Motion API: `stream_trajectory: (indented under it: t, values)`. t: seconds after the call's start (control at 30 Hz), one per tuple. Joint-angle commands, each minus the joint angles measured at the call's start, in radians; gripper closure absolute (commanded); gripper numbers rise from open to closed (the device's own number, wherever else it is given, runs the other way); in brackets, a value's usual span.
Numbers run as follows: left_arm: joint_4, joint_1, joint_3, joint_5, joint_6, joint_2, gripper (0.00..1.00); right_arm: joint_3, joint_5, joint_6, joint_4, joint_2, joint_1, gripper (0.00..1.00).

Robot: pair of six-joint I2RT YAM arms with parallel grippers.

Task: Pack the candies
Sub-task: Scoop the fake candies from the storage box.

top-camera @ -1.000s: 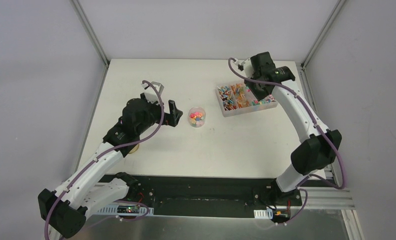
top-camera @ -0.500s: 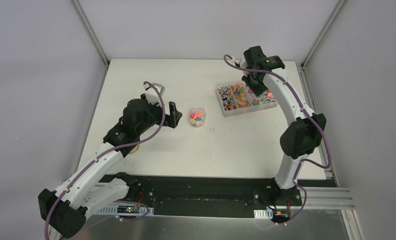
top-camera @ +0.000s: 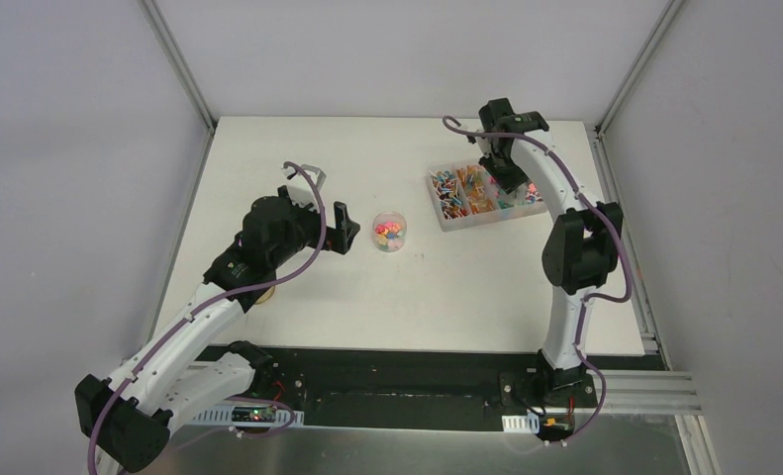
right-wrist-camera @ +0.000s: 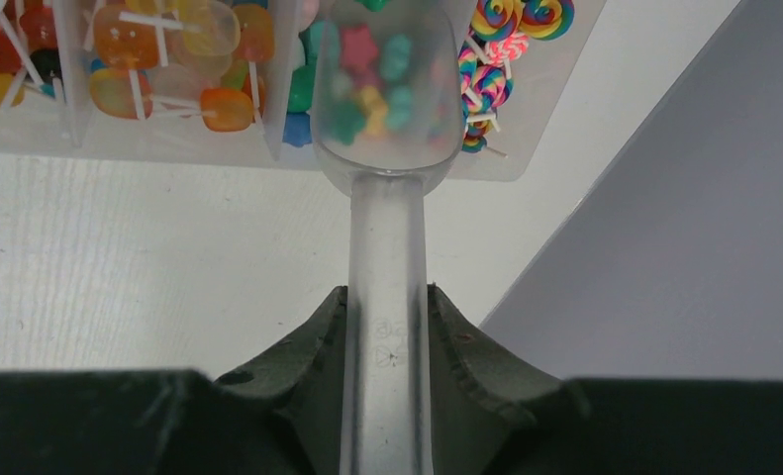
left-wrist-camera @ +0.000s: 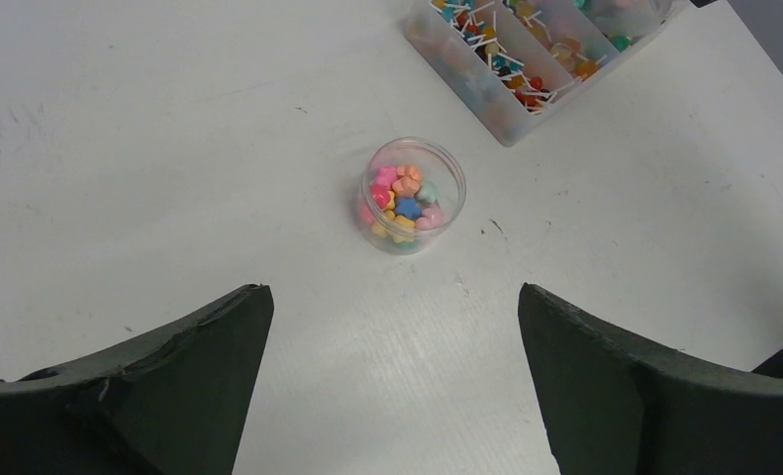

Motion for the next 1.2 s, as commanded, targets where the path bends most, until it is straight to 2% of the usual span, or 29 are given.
stream_trajectory:
  t: [0.0,0.37,0.57,1.17]
  values:
    - [0.023,0.002,-0.002,-0.03,0.019,-0.029,0.01,0.007,-0.03,-0.002,0.058,0.008,-0.001,1.0]
    - [0.022,0.002,-0.003,-0.045,0.02,-0.027,0.01,-0.242,-0.072,0.004,0.261,-0.11,-0.003,1.0]
    - [0.023,0.002,-0.004,-0.047,0.02,-0.025,0.01,-0.336,-0.1,0.013,0.356,-0.165,-0.007,1.0]
    - [0.023,0.002,-0.004,-0.047,0.021,-0.027,0.01,-0.58,-0.059,0.047,0.579,-0.277,-0.017,1.0]
